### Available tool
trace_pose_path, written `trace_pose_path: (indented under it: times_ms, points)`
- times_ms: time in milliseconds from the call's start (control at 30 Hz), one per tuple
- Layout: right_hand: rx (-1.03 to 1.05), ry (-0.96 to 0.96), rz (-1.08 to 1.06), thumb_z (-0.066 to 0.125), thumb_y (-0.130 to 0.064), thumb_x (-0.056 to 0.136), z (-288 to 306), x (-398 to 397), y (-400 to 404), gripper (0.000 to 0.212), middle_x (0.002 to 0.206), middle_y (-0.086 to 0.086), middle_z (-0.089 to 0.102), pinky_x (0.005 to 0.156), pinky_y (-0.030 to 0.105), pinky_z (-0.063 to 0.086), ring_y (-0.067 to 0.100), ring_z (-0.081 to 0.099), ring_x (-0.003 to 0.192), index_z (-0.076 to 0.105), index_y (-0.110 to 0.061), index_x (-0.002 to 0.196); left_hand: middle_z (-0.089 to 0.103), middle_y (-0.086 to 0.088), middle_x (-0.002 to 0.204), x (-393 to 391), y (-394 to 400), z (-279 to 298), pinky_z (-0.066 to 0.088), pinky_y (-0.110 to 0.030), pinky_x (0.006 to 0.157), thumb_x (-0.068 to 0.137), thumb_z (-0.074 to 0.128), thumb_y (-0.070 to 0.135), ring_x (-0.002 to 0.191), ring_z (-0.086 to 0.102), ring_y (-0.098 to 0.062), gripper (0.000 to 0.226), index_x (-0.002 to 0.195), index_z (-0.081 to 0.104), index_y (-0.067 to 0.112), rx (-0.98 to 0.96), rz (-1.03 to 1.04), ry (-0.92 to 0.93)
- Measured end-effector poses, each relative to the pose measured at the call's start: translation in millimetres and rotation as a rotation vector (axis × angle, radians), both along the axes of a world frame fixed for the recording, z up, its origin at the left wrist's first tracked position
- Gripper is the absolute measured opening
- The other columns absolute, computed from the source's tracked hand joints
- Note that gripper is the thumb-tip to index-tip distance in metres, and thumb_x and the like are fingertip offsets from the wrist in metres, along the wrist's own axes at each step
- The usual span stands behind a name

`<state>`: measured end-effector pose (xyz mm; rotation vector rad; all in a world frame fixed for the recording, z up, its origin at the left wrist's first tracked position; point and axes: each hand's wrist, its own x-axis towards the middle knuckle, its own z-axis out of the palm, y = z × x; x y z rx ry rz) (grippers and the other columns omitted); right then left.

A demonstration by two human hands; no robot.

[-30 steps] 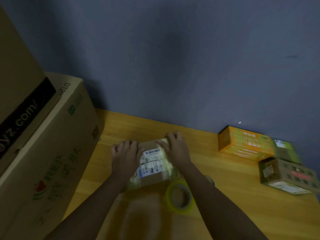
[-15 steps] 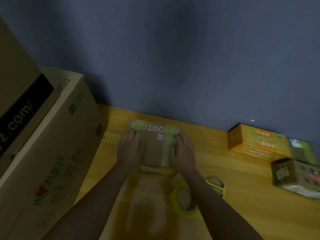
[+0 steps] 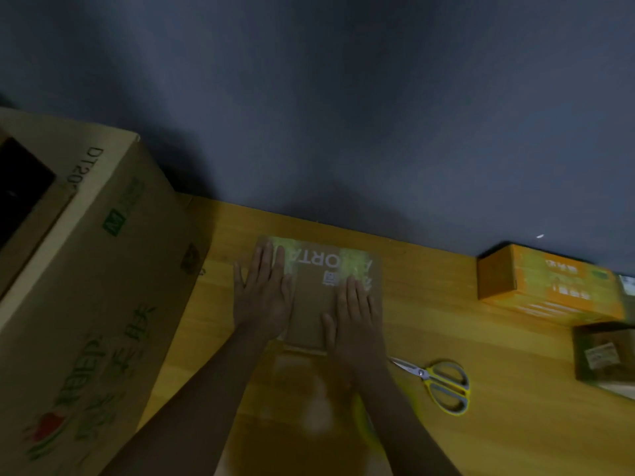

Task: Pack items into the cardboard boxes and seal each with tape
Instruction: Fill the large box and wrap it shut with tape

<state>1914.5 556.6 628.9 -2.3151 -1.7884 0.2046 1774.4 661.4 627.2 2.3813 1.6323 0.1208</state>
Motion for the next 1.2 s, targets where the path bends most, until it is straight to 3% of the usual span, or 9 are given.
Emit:
trace_pose_path:
  times_ms: [200, 333, 500, 600, 767, 833, 933, 1100, 1200]
  points:
    - [-0.039, -0.031, -0.014, 0.01, -0.044, 0.102, 4, 0, -2, 0.067, 0.15, 0.016, 0.04, 0.113, 0.043, 0.02, 0.026, 0.035, 0.14, 0.044, -0.001, 0.142, 0.038, -0.018, 0.148, 17, 20, 10, 0.005, -0.053, 0.113, 0.086, 0.025, 0.037, 0.137, 0.032, -0.035, 0.063, 0.138, 0.044, 0.008, 0.102, 0.012, -0.032]
    - [-0.018, -0.037, -0.016, 0.008, -0.046, 0.102, 1, 0, -3, 0.069, 0.151, 0.015, 0.037, 0.115, 0.043, 0.016, 0.026, 0.033, 0.142, 0.043, -0.002, 0.143, 0.057, -0.018, 0.124, 29, 50, 5, 0.024, -0.05, 0.105, 0.093, 0.019, 0.042, 0.118, 0.047, -0.036, 0.058, 0.116, 0.059, 0.007, 0.158, -0.153, 0.0]
    - [-0.024, 0.006, -0.022, 0.007, -0.051, 0.101, -2, 1, -4, 0.073, 0.155, 0.013, 0.031, 0.117, 0.042, 0.012, 0.027, 0.026, 0.145, 0.037, -0.003, 0.147, 0.062, -0.016, 0.09, 42, 67, 14, 0.033, -0.044, 0.083, 0.102, 0.018, 0.04, 0.091, 0.051, -0.034, 0.054, 0.084, 0.058, 0.008, 0.135, -0.024, -0.06]
    - [0.011, 0.053, -0.012, 0.007, -0.054, 0.1, 0, 0, -4, 0.074, 0.156, 0.012, 0.028, 0.117, 0.042, 0.01, 0.026, 0.023, 0.146, 0.035, -0.005, 0.148, 0.061, -0.027, 0.081, 44, 85, 20, 0.036, -0.039, 0.066, 0.104, 0.028, 0.042, 0.08, 0.054, -0.036, 0.057, 0.07, 0.054, 0.003, -0.043, 0.164, -0.344]
    - [0.156, 0.401, -0.187, 0.036, -0.039, 0.095, 19, 16, 1, 0.054, 0.149, 0.015, 0.038, 0.112, 0.042, 0.025, 0.031, 0.033, 0.137, 0.05, -0.009, 0.138, 0.03, -0.017, 0.149, 21, 74, 30, 0.029, -0.051, 0.106, 0.095, 0.039, 0.058, 0.133, 0.032, -0.039, 0.065, 0.144, 0.035, 0.014, -0.318, 0.338, -0.286]
    - [0.155, 0.416, -0.363, 0.047, -0.039, 0.093, 22, 30, 11, 0.057, 0.148, 0.019, 0.036, 0.108, 0.041, 0.028, 0.034, 0.033, 0.135, 0.041, -0.009, 0.141, 0.033, -0.017, 0.149, 12, 58, 35, 0.036, -0.045, 0.101, 0.096, 0.035, 0.058, 0.13, 0.038, -0.039, 0.07, 0.146, 0.032, 0.009, -0.543, 0.355, -0.327]
    - [0.081, 0.76, -0.492, 0.061, -0.031, 0.093, 26, 43, 19, 0.056, 0.137, 0.012, 0.05, 0.09, 0.028, 0.038, 0.03, 0.048, 0.125, 0.039, -0.007, 0.139, 0.052, -0.015, 0.129, -1, 36, 44, 0.042, -0.037, 0.08, 0.097, 0.046, 0.047, 0.11, 0.053, -0.036, 0.058, 0.134, 0.043, 0.003, -0.485, 0.341, -0.514]
    - [0.449, 0.887, -0.428, 0.071, 0.002, 0.079, 44, 34, -19, 0.066, 0.124, -0.007, 0.048, 0.091, 0.025, 0.045, 0.015, 0.052, 0.114, 0.04, -0.02, 0.132, 0.046, -0.007, 0.118, -31, -2, 62, 0.048, -0.034, 0.081, 0.096, 0.055, 0.009, 0.105, 0.049, -0.024, 0.042, 0.132, 0.033, 0.009, -0.57, 0.378, -1.002]
    - [0.436, 0.779, -0.394, 0.063, 0.003, 0.079, 38, 27, -42, 0.059, 0.125, 0.004, 0.045, 0.092, 0.017, 0.037, 0.028, 0.048, 0.119, 0.042, -0.006, 0.133, 0.044, -0.007, 0.115, -37, -17, 61, 0.046, -0.035, 0.078, 0.096, 0.054, 0.006, 0.103, 0.049, -0.024, 0.038, 0.125, 0.029, 0.011, -0.733, 0.332, -0.933]
